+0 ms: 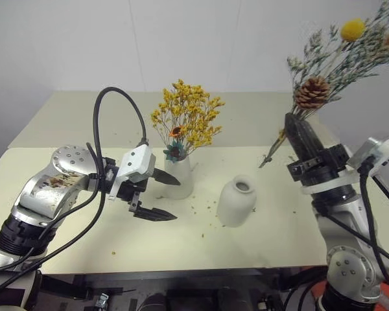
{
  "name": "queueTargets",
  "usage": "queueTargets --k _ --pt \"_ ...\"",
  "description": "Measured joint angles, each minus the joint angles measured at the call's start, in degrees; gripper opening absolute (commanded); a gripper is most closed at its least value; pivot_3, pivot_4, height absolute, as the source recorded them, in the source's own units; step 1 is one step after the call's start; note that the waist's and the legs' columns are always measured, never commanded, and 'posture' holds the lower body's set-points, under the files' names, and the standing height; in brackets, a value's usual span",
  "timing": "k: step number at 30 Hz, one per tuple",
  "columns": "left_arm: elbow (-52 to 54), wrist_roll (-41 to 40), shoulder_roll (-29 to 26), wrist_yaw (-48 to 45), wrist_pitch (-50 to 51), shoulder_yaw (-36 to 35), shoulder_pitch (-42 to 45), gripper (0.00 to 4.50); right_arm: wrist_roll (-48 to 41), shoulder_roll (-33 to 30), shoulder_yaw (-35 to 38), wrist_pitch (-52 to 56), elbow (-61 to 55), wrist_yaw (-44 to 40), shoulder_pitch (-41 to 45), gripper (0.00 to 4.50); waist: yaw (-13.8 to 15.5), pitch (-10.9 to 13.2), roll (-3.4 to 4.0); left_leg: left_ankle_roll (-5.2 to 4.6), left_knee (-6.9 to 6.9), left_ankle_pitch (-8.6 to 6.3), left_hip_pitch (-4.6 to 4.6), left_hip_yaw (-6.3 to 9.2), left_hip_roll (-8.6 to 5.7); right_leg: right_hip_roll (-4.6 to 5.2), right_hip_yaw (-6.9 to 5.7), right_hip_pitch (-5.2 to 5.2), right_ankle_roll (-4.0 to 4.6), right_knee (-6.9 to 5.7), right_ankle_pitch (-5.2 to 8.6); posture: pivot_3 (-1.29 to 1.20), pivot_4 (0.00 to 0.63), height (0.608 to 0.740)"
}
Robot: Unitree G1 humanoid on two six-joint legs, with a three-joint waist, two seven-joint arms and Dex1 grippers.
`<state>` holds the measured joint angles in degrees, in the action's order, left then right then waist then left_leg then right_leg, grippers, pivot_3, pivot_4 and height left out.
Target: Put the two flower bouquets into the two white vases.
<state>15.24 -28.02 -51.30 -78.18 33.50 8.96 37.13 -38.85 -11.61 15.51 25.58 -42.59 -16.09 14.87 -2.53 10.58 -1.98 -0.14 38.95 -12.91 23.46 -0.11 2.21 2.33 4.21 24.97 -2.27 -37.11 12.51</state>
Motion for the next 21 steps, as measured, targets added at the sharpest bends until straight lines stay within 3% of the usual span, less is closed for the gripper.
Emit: queueTargets --k 6,21 --pt "-0.42 1.10 0.42 -0.01 -0.80 0.94 -1.57 4.50 1.13 0.03 -4.26 -1.84 0.00 0.45 -0.86 0.05 0.04 0.00 0.00 0.00 -0.01 0.00 0.01 0.00 0.00 0.00 -0.01 0.00 0.01 0.02 0.01 0.00 0.150 0.740" --pt "-2.60 3.50 0.67 -1.37 -2.70 1.54 -1.60 4.50 5.78 1.22 -10.79 -10.91 1.83 -3.36 -12.81 0.05 0.04 0.00 0.00 0.00 0.00 0.00 -0.07 0.00 0.01 -0.01 0.00 -0.05 0.01 0.01 0.01 0.00 0.150 0.740"
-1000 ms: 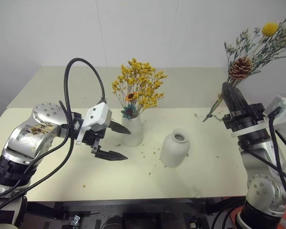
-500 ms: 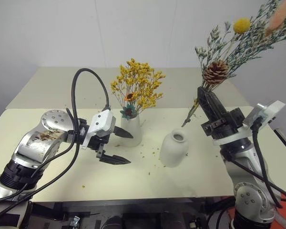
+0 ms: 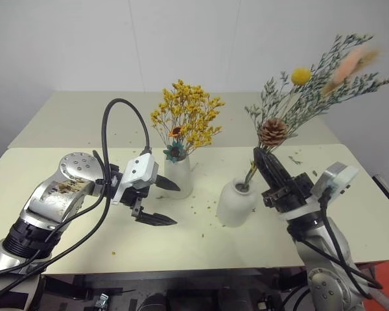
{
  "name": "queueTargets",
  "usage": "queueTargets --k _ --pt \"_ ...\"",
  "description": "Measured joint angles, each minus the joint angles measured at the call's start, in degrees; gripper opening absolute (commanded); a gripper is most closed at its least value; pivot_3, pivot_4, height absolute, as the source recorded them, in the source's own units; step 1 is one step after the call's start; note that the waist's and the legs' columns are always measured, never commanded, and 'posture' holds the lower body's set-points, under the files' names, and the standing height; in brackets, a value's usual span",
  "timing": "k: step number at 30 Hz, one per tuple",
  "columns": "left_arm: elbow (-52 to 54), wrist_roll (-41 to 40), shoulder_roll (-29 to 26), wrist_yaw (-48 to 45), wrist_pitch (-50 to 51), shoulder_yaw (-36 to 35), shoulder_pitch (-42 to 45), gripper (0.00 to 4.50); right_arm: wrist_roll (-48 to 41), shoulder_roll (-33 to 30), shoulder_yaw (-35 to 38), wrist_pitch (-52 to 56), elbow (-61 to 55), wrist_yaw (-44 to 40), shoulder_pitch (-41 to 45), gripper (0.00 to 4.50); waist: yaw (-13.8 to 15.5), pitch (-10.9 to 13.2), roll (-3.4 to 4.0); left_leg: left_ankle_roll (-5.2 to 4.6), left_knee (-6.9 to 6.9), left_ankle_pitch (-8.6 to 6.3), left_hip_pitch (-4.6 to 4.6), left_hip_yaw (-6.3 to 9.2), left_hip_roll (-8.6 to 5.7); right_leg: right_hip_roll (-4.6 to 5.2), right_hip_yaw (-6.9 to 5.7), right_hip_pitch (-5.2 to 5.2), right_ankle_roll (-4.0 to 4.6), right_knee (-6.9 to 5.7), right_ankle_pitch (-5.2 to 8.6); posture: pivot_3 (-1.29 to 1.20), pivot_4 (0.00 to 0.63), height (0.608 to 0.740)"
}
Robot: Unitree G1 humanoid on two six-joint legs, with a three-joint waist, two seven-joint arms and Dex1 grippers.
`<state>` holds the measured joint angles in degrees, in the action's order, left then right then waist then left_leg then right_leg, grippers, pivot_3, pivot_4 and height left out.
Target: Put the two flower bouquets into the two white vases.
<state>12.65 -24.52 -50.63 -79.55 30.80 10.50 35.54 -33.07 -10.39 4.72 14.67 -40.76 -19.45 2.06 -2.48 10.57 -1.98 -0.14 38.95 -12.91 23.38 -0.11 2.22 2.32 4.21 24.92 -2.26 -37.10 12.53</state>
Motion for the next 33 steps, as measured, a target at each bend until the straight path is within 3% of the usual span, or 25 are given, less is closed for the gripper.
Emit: queueTargets --k 18,21,27,32,33 --pt "-0.99 0.50 0.83 -2.34 -1.24 0.02 0.07 4.50 11.86 0.67 -4.35 -13.45 8.04 -2.47 -1.33 0.05 0.02 0.00 0.00 0.00 0.00 0.00 0.01 0.00 0.00 0.00 0.00 0.00 0.01 0.00 0.00 0.00 0.150 0.740" --pt "-1.03 0.74 0.91 -2.37 -1.92 0.02 0.07 4.50 12.66 0.67 -4.53 -14.51 8.30 -2.55 -1.83 0.79 0.04 0.00 0.00 0.00 0.00 0.00 0.01 0.00 0.00 0.00 0.00 0.00 0.01 0.01 0.00 0.00 0.150 0.740" --pt "-1.43 1.73 1.42 -2.47 -2.44 0.32 0.13 4.50 14.79 -0.48 -4.61 -15.96 8.57 -3.04 -2.63 2.80 0.04 0.00 0.00 0.00 0.00 0.00 0.00 0.00 0.00 0.00 -0.01 0.00 0.01 0.00 0.00 0.00 0.150 0.740" --pt "-2.24 1.99 1.66 -2.70 -2.62 0.62 0.61 4.50 15.80 -6.34 -4.27 -15.35 5.10 -5.14 -7.30 4.43 0.17 0.00 0.00 0.00 0.00 0.00 0.02 0.00 -0.01 0.01 0.00 -0.02 0.01 0.03 0.02 0.00 0.150 0.740" --pt "-2.27 2.02 1.66 -2.76 -2.62 0.62 0.62 4.50 15.81 -6.69 -4.17 -15.18 4.87 -5.36 -7.88 4.47 0.17 0.00 -0.01 0.00 0.00 0.00 0.02 0.00 -0.01 0.01 0.00 -0.02 0.01 0.03 0.02 0.00 0.150 0.740"
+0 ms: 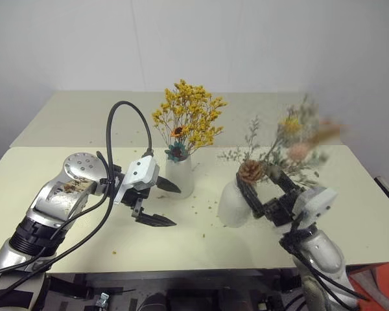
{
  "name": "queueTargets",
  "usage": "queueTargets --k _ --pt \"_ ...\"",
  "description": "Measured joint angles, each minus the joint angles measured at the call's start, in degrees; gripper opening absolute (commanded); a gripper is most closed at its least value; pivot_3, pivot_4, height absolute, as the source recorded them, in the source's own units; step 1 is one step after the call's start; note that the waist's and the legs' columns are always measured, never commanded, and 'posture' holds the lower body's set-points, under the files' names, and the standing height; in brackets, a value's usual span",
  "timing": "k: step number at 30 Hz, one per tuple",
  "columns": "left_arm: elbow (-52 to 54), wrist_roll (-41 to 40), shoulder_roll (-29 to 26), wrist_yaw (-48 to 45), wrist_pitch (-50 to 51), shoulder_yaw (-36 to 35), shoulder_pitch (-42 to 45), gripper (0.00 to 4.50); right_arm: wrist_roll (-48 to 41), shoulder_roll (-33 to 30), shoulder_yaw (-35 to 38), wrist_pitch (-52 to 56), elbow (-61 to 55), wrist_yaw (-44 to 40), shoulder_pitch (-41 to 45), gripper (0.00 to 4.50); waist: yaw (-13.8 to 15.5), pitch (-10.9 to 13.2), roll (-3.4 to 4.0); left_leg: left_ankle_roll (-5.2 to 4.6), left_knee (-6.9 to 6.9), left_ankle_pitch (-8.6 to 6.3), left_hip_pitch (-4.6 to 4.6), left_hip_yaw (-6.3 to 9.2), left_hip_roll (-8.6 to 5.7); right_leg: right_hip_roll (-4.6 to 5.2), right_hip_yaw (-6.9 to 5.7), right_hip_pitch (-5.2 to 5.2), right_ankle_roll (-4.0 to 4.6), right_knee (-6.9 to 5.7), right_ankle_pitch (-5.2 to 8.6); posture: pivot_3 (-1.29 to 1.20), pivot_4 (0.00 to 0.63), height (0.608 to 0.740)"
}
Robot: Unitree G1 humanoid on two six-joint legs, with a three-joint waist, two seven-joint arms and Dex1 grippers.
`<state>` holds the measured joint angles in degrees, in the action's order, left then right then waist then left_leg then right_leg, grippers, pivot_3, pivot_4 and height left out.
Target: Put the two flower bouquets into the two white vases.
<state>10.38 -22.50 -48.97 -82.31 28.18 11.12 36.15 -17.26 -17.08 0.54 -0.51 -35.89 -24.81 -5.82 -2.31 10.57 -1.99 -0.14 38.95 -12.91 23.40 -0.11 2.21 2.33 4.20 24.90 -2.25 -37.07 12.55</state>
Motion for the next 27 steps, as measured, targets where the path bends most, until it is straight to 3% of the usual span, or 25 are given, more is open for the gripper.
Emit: queueTargets --k 19,27 --pt "0.21 0.06 0.85 -0.40 -0.37 0.05 -0.17 4.50 0.12 -10.73 5.12 10.17 -0.94 -0.62 3.66 4.47 0.07 0.00 0.00 0.00 0.00 0.00 -0.15 0.00 -0.02 0.01 -0.01 -0.19 0.01 0.05 0.01 0.00 0.150 0.740" --pt "1.26 -0.46 0.68 0.31 0.73 -0.34 -0.84 4.50 -5.68 -14.22 13.39 10.30 -3.83 -6.73 -3.88 4.47 0.26 0.00 -0.01 0.00 0.01 0.00 -0.18 0.01 -0.01 0.02 -0.02 -0.26 -0.01 0.07 0.02 0.00 0.150 0.740"
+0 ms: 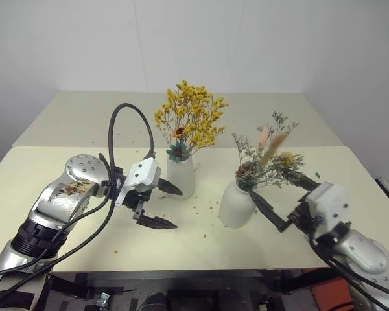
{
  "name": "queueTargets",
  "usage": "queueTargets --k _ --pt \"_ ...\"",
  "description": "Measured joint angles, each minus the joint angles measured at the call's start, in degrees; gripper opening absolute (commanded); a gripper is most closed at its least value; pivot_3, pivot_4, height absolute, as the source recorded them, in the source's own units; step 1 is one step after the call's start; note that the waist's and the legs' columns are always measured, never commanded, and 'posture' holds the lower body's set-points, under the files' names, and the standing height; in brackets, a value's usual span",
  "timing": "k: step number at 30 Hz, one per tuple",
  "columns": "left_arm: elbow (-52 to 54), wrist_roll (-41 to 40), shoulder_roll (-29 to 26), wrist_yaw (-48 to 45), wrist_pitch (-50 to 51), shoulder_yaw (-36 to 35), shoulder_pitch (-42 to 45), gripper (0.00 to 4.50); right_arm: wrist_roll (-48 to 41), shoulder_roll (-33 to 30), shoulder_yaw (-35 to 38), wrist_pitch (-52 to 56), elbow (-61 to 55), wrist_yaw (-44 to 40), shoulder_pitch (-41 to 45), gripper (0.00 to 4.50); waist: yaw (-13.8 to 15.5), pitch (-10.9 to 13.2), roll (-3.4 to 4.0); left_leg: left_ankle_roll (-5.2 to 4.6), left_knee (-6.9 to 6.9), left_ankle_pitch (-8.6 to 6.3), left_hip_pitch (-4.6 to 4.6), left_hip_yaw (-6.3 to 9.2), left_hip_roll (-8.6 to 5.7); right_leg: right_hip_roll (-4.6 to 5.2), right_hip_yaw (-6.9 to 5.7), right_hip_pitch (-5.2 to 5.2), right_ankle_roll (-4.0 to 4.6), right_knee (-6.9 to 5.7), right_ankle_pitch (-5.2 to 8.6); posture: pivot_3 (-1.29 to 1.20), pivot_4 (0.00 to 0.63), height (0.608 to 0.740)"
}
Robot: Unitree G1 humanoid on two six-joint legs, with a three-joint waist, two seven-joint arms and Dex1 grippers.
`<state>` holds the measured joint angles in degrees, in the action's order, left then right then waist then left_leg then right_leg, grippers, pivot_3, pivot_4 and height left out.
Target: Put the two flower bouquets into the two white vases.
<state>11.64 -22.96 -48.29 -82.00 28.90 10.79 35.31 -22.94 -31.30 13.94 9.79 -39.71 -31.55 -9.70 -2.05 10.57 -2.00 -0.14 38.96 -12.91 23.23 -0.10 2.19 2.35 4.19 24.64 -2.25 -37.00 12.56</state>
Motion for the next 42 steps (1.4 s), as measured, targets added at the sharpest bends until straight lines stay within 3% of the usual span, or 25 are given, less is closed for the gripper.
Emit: queueTargets --k 8,13,17,27,35,42 --pt "-1.96 -5.57 1.02 -0.14 1.10 -3.95 -0.21 4.50 -16.12 -4.64 17.65 -0.46 -0.98 -11.10 -9.92 4.47 0.00 0.00 -0.01 0.00 -0.01 0.00 -0.35 0.01 0.03 0.00 -0.03 -0.35 0.02 0.01 0.02 0.00 0.150 0.740" --pt "-6.64 -6.36 -5.40 -4.50 -3.00 -10.04 -2.99 4.50 -19.70 -11.28 29.65 0.18 4.94 -22.33 -16.88 4.47 -0.51 0.00 -0.01 0.00 -0.07 0.00 -0.45 -0.07 0.07 -0.01 0.02 -0.37 0.44 0.03 0.27 0.00 0.150 0.740" --pt "-9.95 -7.00 -9.70 -5.95 -3.85 -15.92 -4.40 4.50 -23.23 -17.07 36.07 2.02 11.80 -30.42 -17.35 4.47 -0.32 -0.01 -0.02 0.01 -0.08 -0.01 -0.50 -0.06 0.10 0.00 -0.02 -0.44 0.46 0.08 0.28 0.00 0.150 0.740" --pt "-5.54 -11.09 -13.80 -5.24 -2.23 -26.31 -14.50 4.50 -20.46 -26.62 35.51 3.11 24.20 -39.00 -8.42 4.47 -0.11 0.00 -0.02 0.02 -0.18 -0.01 -0.34 -0.10 0.09 0.09 -0.07 -0.36 0.44 0.28 0.30 0.00 0.150 0.740" --pt "-3.37 -11.30 -14.05 -1.52 -1.50 -28.95 -17.30 4.50 -14.19 -27.58 30.22 2.73 26.30 -40.90 -6.26 4.47 0.26 0.01 -0.02 0.02 -0.17 -0.01 -0.38 -0.11 0.07 0.10 -0.06 -0.37 0.43 0.25 0.30 0.00 0.150 0.740" --pt "0.17 -13.24 -14.06 0.67 0.39 -29.67 -18.55 4.50 -14.34 -27.84 29.05 2.89 26.03 -42.85 -2.71 4.47 0.18 0.01 -0.02 0.02 -0.19 -0.01 -0.37 -0.14 0.08 0.10 -0.06 -0.36 0.43 0.25 0.29 0.00 0.150 0.740"
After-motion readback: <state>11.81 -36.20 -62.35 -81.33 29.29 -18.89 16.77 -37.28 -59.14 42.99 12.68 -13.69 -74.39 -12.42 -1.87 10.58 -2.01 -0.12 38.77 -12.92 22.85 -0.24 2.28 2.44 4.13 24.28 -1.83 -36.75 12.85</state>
